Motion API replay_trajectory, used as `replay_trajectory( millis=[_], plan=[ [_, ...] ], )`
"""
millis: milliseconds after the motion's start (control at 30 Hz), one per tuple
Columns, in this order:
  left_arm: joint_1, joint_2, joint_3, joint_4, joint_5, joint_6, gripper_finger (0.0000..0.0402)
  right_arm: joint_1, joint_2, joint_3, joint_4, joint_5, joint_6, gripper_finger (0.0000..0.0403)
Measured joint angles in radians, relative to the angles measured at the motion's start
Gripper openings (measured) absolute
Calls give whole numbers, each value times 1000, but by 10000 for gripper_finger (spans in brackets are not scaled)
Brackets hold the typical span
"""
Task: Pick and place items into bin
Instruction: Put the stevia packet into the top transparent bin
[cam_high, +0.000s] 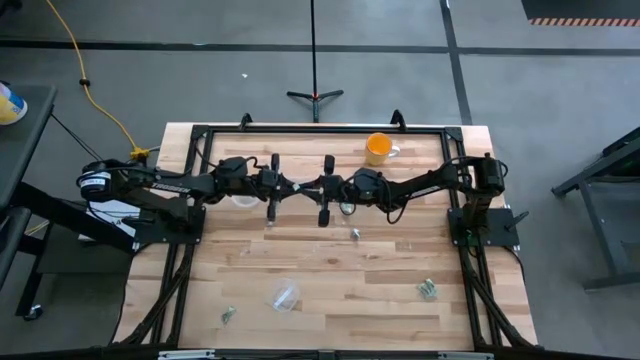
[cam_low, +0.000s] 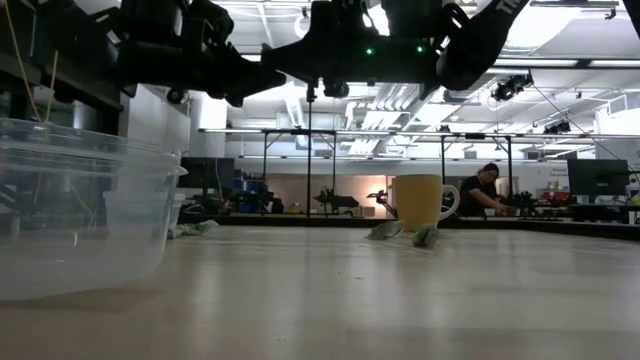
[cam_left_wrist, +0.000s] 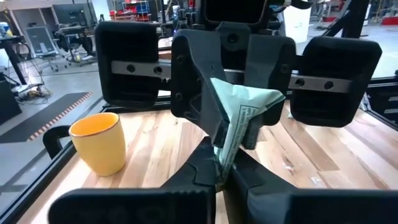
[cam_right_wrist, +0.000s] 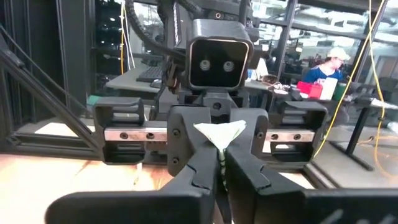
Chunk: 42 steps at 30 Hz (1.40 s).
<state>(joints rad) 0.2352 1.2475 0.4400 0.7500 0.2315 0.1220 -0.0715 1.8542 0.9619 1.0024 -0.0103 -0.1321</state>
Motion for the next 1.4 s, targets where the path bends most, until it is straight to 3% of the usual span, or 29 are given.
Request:
replay_trajectory(
  millis=[100,267,400,533,767,967,1133,1400],
  plan=[
    [0,-33,0,-40,-9,-6,50,0,-8,0,-2,-1,-35,58],
    [1,-145,2,-194,-116,16,41,9,-56,0,-79,20,-55,142],
    [0,-272,1,-440,-133,6,41,22,-105,0,-219,83,-56,203],
    [0,-398,1,-731,-205,-90,41,22,-132,0,-341,158,-35,238],
    [0,-498,1,-1120,-398,-386,43,13,-132,0,-388,192,-28,241],
    [0,-491,1,-1302,-459,-541,41,3,-132,0,-407,204,-30,234],
    [0,-491,1,-1387,-459,-600,73,4,-132,0,-423,202,-33,236],
    [0,-491,1,-1361,-454,-597,130,4,-132,0,-426,203,-33,232]
  ],
)
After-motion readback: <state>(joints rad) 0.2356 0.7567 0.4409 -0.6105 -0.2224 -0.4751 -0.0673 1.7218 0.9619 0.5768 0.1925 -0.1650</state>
